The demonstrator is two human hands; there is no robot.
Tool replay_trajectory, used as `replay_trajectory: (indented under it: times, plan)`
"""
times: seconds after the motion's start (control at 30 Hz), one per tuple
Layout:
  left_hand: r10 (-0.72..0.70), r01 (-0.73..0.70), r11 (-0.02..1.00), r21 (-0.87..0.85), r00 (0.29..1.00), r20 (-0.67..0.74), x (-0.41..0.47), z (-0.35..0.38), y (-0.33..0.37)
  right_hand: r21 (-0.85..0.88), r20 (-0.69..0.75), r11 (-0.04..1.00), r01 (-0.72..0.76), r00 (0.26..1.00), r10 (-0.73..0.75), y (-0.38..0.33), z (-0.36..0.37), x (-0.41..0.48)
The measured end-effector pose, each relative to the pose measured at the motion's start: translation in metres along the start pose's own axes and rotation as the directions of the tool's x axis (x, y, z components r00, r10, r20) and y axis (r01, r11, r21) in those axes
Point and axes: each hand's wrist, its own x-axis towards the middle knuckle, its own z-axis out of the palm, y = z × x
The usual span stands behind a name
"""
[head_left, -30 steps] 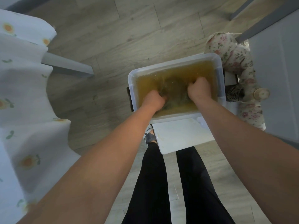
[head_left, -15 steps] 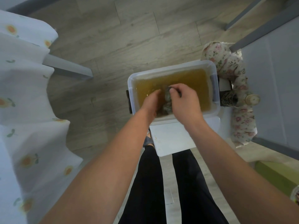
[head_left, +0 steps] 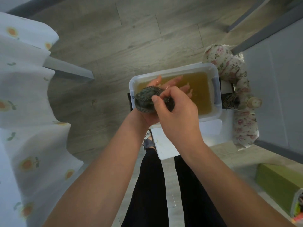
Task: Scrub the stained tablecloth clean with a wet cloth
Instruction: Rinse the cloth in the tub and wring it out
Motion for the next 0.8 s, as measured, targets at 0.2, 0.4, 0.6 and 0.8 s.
replay_trajectory:
  times: [0.2,0.4,0.6,0.8]
  plan:
    - [-0.067,0.075,0.996,-0.047,0.986,0.155,-0.001,0.017,-0.002,-0.325,-0.151,0.942,0.087,0.978,-0.142,0.051,0.021,0.026]
    - [-0.031,0.055,0.988,-0.144,0.985,0.17,0.003,0.018,-0.002,-0.457,-0.197,0.889,0.011,0.974,-0.113,0.071,0.02,0.057]
    - [0.132,-0.131,0.987,0.097,0.991,-0.003,0.008,0.027,-0.009,-0.226,-0.099,0.974,-0.029,0.995,0.006,0.08,0.001,0.063]
    - [0.203,-0.179,0.967,0.182,0.971,-0.123,0.013,0.023,-0.002,0.425,-0.091,0.886,-0.187,0.965,0.247,0.074,-0.014,0.052]
